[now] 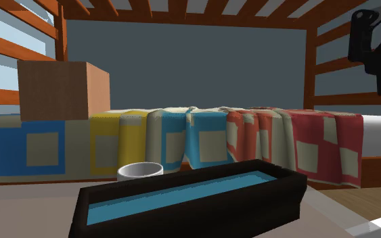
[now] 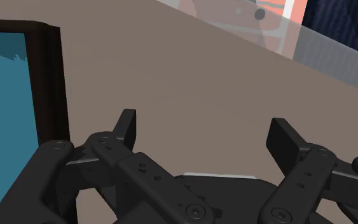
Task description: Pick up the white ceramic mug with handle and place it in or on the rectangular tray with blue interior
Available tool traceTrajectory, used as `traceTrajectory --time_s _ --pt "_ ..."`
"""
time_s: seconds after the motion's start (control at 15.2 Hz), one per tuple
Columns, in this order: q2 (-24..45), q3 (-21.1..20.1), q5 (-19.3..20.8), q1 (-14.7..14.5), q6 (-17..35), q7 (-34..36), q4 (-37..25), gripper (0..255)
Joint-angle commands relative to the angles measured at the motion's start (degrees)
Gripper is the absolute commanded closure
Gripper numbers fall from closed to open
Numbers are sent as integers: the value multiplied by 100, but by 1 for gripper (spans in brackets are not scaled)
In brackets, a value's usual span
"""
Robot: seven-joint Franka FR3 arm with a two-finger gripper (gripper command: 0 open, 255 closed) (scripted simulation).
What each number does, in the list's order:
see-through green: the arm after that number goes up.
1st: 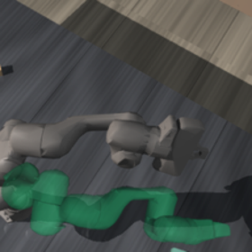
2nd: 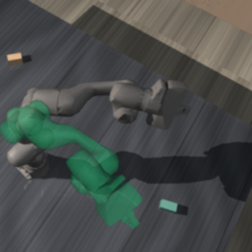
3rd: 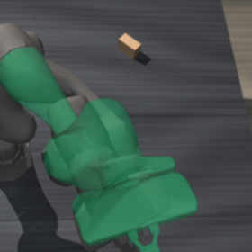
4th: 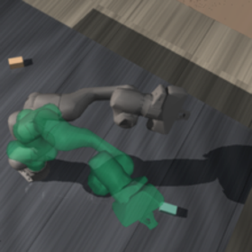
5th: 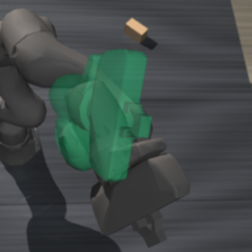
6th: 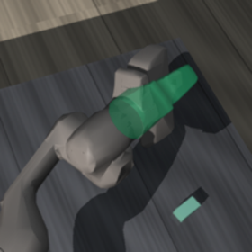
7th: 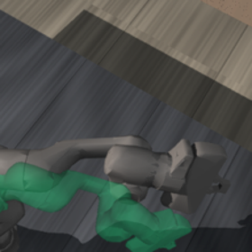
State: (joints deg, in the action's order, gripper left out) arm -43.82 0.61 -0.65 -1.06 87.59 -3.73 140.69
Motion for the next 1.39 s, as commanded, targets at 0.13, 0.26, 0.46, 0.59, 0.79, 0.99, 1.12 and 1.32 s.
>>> traceTrajectory --time_s 0.13,0.26,0.46,0.59,0.79,0.99,1.12,1.32 --pt "212 212 190 81 230 -277 -5 0" --pt "453 419 362 157 464 -547 -40 0" --pt "865 726 585 256 818 -942 -150 0" --pt "1170 925 703 312 1050 -1201 -261 0" --pt "1666 1213 830 378 1386 -1589 -484 0" --pt "2203 1488 888 428 1698 -1982 -773 0" --pt "2582 1660 883 457 1888 -2251 -1001 0" --pt "3177 1897 807 499 2139 -2668 -1397 0"
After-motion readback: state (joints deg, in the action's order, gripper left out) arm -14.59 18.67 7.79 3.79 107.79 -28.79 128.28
